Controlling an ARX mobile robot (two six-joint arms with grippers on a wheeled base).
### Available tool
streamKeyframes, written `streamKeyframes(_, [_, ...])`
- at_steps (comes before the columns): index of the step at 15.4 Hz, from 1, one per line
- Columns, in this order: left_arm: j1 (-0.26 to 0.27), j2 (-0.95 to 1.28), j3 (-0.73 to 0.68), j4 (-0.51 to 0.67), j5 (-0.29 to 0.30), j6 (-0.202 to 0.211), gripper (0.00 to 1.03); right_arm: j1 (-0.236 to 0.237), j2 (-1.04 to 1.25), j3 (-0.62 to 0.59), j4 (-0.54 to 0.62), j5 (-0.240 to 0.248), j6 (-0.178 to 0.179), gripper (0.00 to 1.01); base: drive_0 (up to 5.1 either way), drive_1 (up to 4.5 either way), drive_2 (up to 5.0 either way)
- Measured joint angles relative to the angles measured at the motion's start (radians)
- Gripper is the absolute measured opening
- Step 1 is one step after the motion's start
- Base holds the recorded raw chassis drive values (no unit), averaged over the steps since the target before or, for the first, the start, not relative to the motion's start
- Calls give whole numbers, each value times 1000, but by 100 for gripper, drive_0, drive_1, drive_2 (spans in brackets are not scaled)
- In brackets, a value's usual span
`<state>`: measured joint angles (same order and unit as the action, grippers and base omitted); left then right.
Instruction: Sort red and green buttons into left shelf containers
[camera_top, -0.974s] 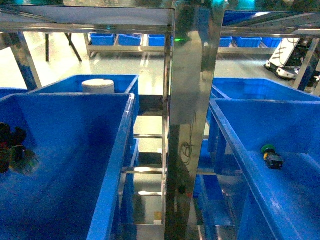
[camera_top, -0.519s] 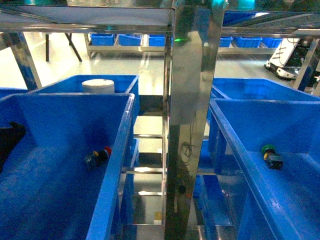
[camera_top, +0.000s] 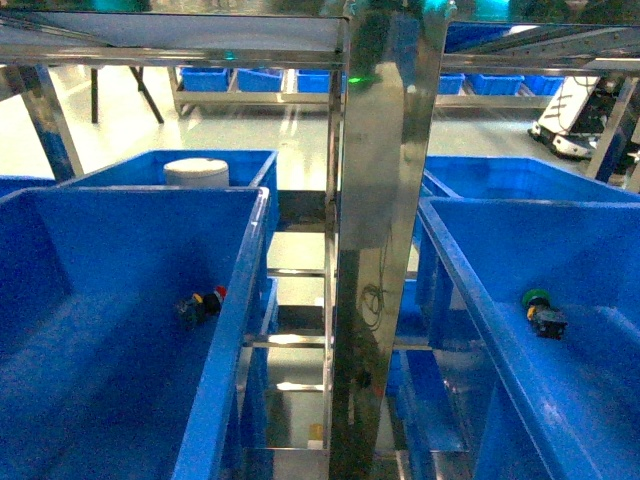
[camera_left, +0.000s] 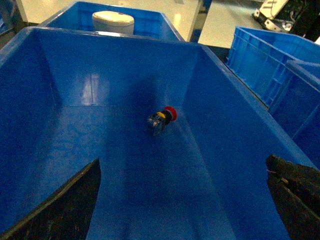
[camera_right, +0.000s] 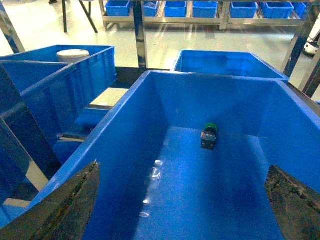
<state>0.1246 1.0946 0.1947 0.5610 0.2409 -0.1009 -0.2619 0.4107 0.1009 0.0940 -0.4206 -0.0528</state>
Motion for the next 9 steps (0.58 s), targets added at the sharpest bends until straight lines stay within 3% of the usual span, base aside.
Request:
streamKeyframes(2, [15,-148,-40,-37,3,-31,98,0,0,0,0,0,0,98,0,0,0])
streamKeyframes(4, [14,-358,-70,-152,6,-61,98,0,0,0,0,0,0,98,0,0,0])
streamKeyframes(6, [13,-605,-96,-320,-8,-132,98,0,0,0,0,0,0,98,0,0,0])
streamKeyframes(8, [7,-747,-94,-324,-20,-189,98,0,0,0,0,0,0,98,0,0,0])
streamKeyframes(9, [7,-732,-95,-338,-19,-196,98,0,0,0,0,0,0,98,0,0,0])
